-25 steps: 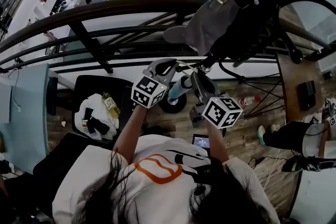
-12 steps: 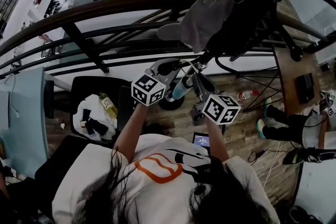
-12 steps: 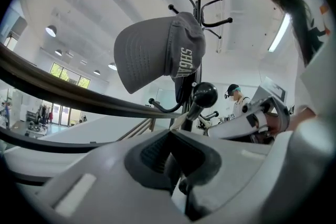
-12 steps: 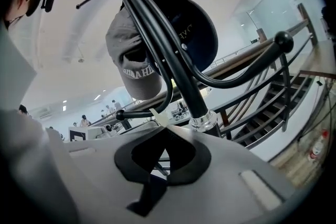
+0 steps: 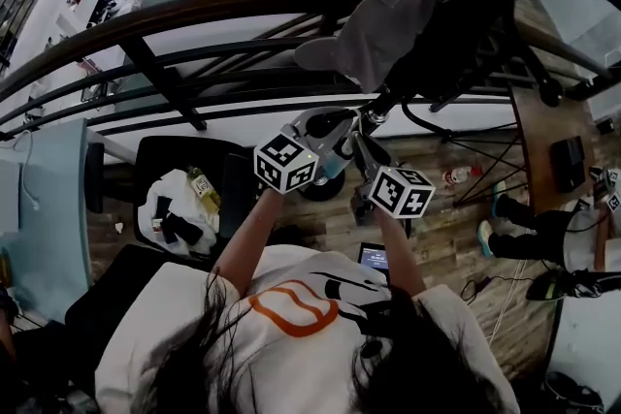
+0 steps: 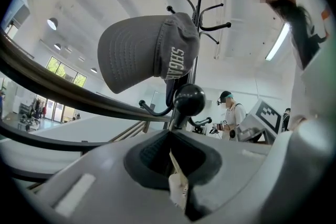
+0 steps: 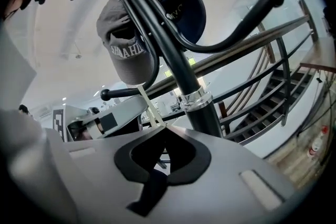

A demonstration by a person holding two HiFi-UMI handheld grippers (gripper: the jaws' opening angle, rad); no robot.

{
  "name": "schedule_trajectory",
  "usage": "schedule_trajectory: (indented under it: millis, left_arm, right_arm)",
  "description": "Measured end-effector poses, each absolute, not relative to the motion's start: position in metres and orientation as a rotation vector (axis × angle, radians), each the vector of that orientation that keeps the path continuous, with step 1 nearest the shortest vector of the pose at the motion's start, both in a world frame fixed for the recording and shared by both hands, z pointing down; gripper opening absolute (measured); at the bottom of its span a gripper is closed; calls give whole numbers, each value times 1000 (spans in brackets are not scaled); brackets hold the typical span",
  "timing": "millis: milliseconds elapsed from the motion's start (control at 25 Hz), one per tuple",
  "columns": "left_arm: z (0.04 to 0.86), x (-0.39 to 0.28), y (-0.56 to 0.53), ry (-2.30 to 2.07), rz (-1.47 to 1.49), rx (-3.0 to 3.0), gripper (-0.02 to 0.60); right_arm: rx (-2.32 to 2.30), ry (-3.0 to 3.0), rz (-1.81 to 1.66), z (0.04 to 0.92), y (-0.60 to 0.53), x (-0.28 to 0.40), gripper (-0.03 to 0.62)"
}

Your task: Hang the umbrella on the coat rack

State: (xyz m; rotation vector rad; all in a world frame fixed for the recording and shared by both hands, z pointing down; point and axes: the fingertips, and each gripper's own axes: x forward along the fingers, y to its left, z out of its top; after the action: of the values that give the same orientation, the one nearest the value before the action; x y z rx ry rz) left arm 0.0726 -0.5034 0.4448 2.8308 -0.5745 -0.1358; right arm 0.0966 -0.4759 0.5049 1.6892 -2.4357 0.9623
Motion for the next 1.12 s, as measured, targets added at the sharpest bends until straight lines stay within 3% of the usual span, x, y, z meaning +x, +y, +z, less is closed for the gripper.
schedule_trajectory:
  millis: [600, 1120]
  left_arm:
    - [467, 27, -498, -767, -104, 2687, 23]
    - [463, 0, -455, -839, -13, 2655, 23]
  right_arm:
    - [1585, -2515, 873, 515, -486, 79, 26]
    - [1511, -2580, 858, 502, -458, 78, 67]
